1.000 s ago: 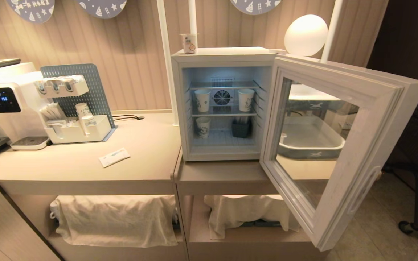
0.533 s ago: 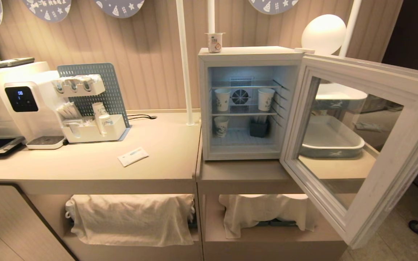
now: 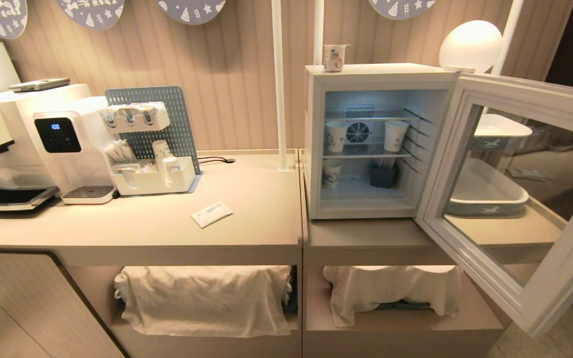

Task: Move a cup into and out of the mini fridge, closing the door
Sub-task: Put the yoghurt in the freezer

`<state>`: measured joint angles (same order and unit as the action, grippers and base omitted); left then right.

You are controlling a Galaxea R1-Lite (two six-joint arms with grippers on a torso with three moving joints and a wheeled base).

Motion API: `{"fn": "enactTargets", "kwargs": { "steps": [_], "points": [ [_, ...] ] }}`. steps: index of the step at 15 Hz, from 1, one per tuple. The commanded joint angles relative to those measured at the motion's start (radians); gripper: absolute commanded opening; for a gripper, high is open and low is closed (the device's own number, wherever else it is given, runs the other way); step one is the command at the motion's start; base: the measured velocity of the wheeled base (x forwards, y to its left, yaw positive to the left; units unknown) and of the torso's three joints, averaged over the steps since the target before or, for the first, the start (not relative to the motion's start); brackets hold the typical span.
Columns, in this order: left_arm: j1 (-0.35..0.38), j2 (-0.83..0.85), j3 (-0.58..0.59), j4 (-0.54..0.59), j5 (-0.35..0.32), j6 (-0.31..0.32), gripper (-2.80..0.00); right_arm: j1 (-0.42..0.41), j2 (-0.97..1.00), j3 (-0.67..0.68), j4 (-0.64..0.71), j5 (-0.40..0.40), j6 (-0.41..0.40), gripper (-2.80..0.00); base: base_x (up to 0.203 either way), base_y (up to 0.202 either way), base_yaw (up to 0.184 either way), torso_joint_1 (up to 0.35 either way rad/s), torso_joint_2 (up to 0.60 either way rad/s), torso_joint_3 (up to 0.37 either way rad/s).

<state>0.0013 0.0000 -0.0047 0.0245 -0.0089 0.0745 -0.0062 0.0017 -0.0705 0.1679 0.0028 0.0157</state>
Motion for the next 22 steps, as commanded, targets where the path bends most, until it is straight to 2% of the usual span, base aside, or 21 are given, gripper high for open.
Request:
{"fn": "enactTargets", "kwargs": {
  "steps": [1,3,13,22],
  "points": [
    [0.0,0.002,-0.001,0.0,0.0,0.001,-2.8,0.0,0.001,0.0,0.001,0.0,0.0,-2.8,0.0,0.19,0.004,0.002,0.01,0.002],
    [0.0,0.002,0.0,0.0,0.001,-0.001,-2.8,0.0,0.001,0.0,0.001,0.0,0.0,-2.8,0.0,0.129,0.004,0.002,0.01,0.004],
    [0.0,0.002,-0.001,0.0,0.0,0.002,-2.8,0.0,0.001,0.0,0.001,0.0,0.001,-2.8,0.007,0.0,0.0,0.0,0.0,0.0],
    [0.0,0.002,-0.001,0.0,0.001,0.002,-2.8,0.0,0.001,0.0,0.001,0.0,0.001,-2.8,0.189,0.0,0.0,0.004,0.0,0.005]
  ]
}}
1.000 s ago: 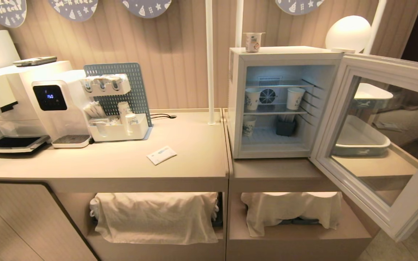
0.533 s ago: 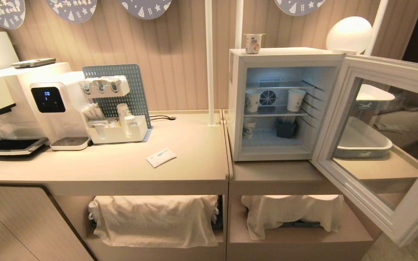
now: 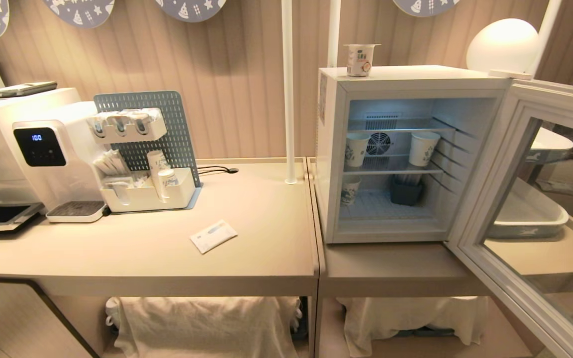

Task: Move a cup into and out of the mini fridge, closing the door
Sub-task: Put the yoghurt in the freezer

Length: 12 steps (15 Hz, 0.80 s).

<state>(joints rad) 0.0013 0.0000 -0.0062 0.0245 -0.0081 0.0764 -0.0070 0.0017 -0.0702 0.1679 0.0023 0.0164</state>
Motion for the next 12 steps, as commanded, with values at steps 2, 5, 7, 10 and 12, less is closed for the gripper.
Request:
{"fn": "enactTargets", "kwargs": {
  "steps": [2,5,7,10,12],
  "points": [
    [0.0,0.002,0.0,0.0,0.0,0.0,-2.8,0.001,0.001,0.0,0.001,0.001,-0.001,-2.8,0.191,0.0,0.001,0.005,0.0,0.004],
    [-0.001,0.002,0.002,0.0,-0.001,-0.001,-2.8,0.001,0.001,0.0,0.001,0.001,0.0,-2.8,0.182,0.0,-0.001,0.002,0.0,0.002],
    [0.0,0.002,0.002,0.0,-0.001,-0.003,-2.8,0.001,0.001,0.0,0.001,0.001,-0.001,-2.8,0.043,0.0,0.002,0.014,0.01,0.003],
    [0.0,0.002,0.002,0.0,-0.001,-0.003,-2.8,0.001,0.001,0.0,0.001,0.001,-0.001,-2.8,0.0,0.0,0.0,0.0,0.0,0.0],
    [0.0,0.002,0.002,0.0,-0.001,-0.009,-2.8,-0.001,0.001,0.0,0.001,0.001,0.0,-2.8,0.0,0.0,0.0,0.0,0.0,0.0]
  ]
}}
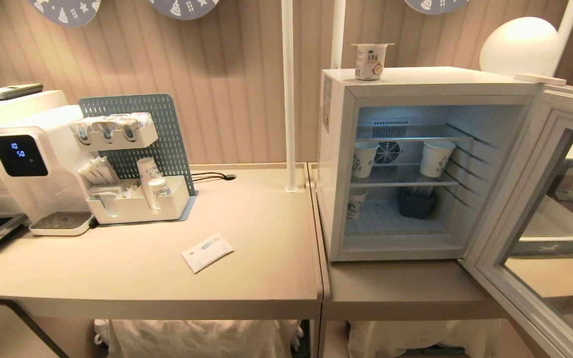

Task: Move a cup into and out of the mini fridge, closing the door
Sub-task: Put the yoghurt in the freezer

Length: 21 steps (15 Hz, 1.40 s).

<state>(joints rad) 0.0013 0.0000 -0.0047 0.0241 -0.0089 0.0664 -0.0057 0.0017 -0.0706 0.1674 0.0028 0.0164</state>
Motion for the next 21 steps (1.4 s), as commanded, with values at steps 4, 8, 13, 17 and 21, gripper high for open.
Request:
{"fn": "enactTargets", "kwargs": {
  "steps": [4,8,13,17,21],
  "points": [
    [-0.001,0.002,0.0,0.0,0.003,-0.002,-2.8,0.0,0.001,0.0,0.001,0.0,0.0,-2.8,0.0,0.0,0.0,0.0,0.0,0.0],
    [-0.001,0.002,0.0,-0.001,0.003,-0.001,-2.8,0.0,0.001,0.0,0.001,0.0,0.0,-2.8,0.0,0.0,0.0,0.0,0.0,0.0],
    [0.0,0.002,-0.001,0.0,0.0,0.001,-2.8,-0.001,0.001,0.0,0.001,0.0,0.0,-2.8,0.0,0.0,0.0,0.0,0.0,0.0],
    [-0.001,0.002,-0.001,0.0,0.0,0.001,-2.8,0.0,0.001,0.0,0.001,0.0,0.0,-2.8,0.0,0.0,0.0,0.0,0.0,0.0],
    [-0.001,0.002,-0.001,0.0,0.0,0.001,-2.8,-0.001,0.001,0.0,0.001,0.0,0.0,-2.8,0.0,0.0,0.0,0.0,0.0,0.0]
  ]
}}
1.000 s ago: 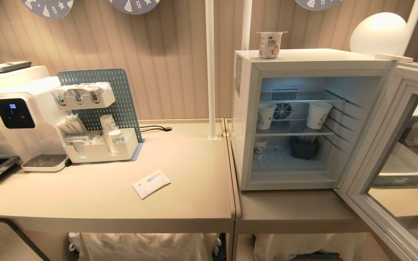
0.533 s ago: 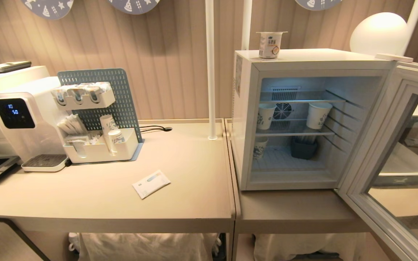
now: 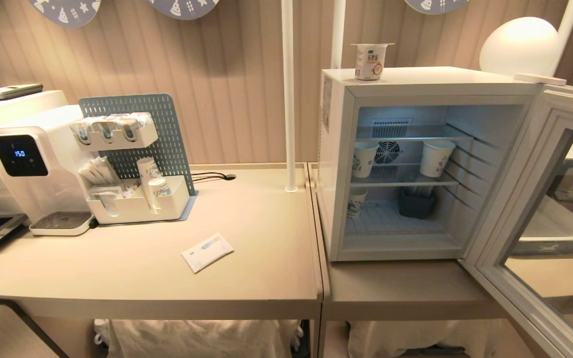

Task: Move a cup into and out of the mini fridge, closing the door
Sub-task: Put the yoghurt in the freezer

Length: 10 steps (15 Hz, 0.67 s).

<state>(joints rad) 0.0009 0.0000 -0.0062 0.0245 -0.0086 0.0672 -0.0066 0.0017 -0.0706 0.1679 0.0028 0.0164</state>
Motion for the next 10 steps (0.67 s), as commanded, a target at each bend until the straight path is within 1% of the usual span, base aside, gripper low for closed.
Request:
{"fn": "enactTargets", "kwargs": {
  "steps": [1,6,7,10],
  "points": [
    [0.001,0.002,0.0,0.0,0.001,0.0,-2.8,0.0,0.001,0.0,0.001,0.0,0.0,-2.8,0.0,0.0,0.0,0.0,0.0,0.0],
    [0.001,0.002,0.0,0.0,-0.001,0.001,-2.8,0.0,0.001,0.0,0.001,0.0,0.0,-2.8,0.0,0.0,0.0,0.0,0.0,0.0],
    [0.001,0.002,0.0,0.0,0.0,0.0,-2.8,0.0,0.001,0.0,0.001,0.0,0.0,-2.8,0.063,0.0,0.005,0.002,0.0,0.002],
    [0.001,0.002,0.0,0.0,-0.001,0.002,-2.8,0.0,0.001,0.0,0.001,0.0,0.0,-2.8,0.174,0.0,-0.001,0.004,0.0,0.001]
  ]
}}
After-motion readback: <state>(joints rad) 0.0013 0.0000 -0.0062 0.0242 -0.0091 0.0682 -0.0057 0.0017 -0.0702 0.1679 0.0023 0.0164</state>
